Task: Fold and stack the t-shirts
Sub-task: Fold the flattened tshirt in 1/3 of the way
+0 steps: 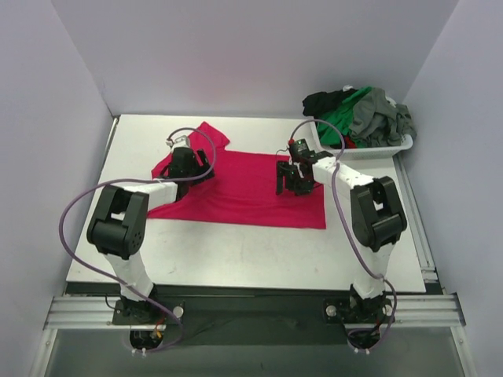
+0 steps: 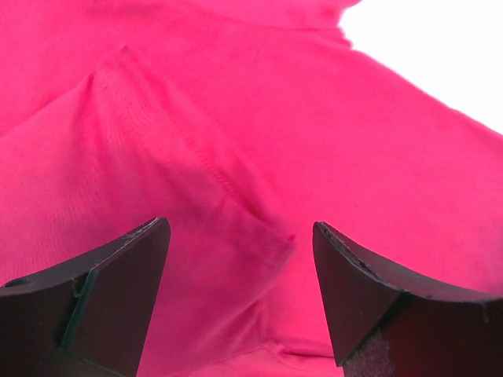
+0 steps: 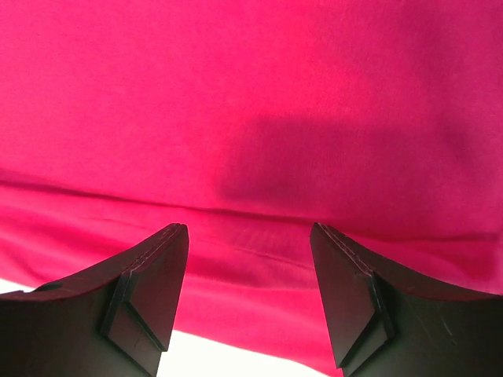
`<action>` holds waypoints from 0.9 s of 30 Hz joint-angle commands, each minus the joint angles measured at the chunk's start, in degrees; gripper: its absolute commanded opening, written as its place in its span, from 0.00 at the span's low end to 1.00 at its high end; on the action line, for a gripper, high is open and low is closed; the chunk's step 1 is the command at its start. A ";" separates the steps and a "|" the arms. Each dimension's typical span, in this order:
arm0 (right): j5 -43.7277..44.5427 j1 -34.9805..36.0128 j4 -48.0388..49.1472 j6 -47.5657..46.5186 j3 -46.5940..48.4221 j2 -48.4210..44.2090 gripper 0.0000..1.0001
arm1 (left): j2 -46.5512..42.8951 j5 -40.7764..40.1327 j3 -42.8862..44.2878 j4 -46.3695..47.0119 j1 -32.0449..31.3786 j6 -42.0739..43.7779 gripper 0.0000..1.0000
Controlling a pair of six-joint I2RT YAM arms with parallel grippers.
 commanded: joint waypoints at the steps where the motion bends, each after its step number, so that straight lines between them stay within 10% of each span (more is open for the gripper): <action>1: -0.58 -0.59 -1.15 -0.49 2.02 1.35 0.64 | 0.52 2.43 -3.18 5.15 2.38 -3.42 0.85; 27: 2.84 2.83 4.64 4.25 -21.53 -10.06 0.64 | -15.02 0.24 -28.77 15.10 4.93 -18.01 0.86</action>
